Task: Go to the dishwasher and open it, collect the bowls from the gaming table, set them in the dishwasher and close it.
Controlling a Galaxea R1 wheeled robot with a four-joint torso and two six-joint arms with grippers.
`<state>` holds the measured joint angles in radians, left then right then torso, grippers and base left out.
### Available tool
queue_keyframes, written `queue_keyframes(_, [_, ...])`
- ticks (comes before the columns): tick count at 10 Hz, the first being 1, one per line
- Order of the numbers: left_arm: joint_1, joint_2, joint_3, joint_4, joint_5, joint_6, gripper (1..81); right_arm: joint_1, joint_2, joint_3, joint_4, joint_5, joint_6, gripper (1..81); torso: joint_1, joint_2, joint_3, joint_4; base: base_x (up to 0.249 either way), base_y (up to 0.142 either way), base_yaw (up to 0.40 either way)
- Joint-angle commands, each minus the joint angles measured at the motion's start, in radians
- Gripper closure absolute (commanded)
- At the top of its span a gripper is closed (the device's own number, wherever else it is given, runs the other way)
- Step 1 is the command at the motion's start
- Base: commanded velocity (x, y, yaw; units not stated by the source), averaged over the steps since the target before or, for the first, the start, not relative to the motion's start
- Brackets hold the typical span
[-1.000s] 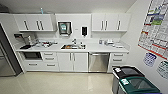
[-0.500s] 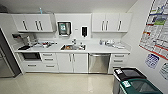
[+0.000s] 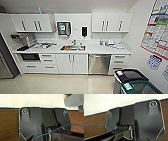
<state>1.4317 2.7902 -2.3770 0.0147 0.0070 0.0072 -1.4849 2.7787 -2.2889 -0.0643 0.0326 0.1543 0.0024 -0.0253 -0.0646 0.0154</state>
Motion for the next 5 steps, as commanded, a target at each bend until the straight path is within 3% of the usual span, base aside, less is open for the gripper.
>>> queue_keyframes(1, [-0.055, -0.012, 0.007, -0.004, 0.054, 0.007, 1.0, 0.05, -0.012, 0.013, -0.011, -0.051, -0.004, 1.0, 0.0, 0.0, 0.0, 0.0, 0.086, 0.0, 0.0])
queue_keyframes(5, [-0.056, -0.012, 0.007, -0.004, 0.054, 0.007, 1.0, 0.048, -0.012, 0.016, -0.011, -0.052, -0.004, 1.0, 0.0, 0.0, 0.0, 0.0, 0.091, 0.0, 0.0])
